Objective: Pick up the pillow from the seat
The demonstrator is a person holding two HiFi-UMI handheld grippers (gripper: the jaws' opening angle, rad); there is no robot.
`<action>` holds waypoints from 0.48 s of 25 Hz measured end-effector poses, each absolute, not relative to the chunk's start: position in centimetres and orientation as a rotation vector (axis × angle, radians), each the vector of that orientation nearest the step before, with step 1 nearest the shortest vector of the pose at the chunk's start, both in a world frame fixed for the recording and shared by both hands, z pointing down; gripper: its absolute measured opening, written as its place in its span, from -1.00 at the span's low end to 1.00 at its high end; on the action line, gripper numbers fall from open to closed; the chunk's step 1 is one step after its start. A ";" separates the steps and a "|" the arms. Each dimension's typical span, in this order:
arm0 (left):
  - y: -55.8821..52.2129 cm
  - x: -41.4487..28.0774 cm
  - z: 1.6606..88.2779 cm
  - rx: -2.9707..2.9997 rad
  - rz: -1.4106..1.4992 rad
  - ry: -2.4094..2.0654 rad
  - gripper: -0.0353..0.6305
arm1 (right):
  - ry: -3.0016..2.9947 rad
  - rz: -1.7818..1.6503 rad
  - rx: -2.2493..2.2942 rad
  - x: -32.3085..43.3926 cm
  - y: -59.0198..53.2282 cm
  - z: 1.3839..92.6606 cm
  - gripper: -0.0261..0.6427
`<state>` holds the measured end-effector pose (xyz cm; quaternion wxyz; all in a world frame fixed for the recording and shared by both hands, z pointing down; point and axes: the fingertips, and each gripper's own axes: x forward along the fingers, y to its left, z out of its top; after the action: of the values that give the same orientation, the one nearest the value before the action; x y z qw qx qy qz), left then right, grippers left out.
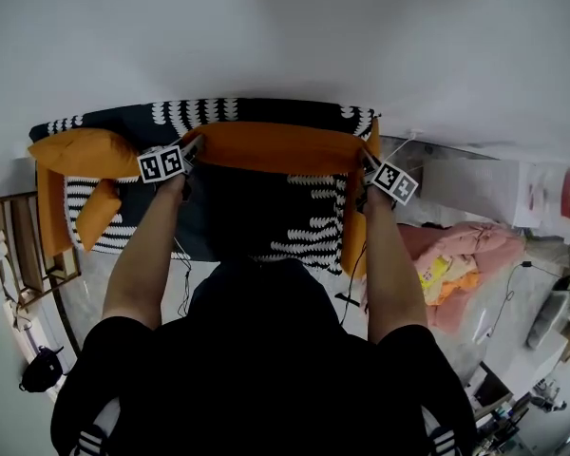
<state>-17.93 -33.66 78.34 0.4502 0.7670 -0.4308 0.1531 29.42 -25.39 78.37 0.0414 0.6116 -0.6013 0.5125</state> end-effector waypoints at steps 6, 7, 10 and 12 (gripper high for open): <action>-33.6 -17.9 74.8 1.943 0.361 -1.064 -0.55 | -1.889 1.538 1.882 29.8 -25.5 74.9 -0.73; -33.5 -18.0 74.2 1.947 0.354 -1.066 -0.59 | -1.895 1.543 1.885 29.8 -25.5 74.4 -0.74; -33.2 -18.1 72.8 1.963 0.342 -1.068 -0.62 | -1.922 1.553 1.891 29.6 -25.1 72.7 -0.76; -33.1 -18.2 72.1 1.970 0.336 -1.072 -0.65 | -1.954 1.543 1.886 29.4 -24.9 71.3 -0.78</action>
<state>-18.24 -33.13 72.08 0.4231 0.7871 -0.4283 0.1341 29.41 -24.94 71.26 0.0092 0.6038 -0.6255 0.4941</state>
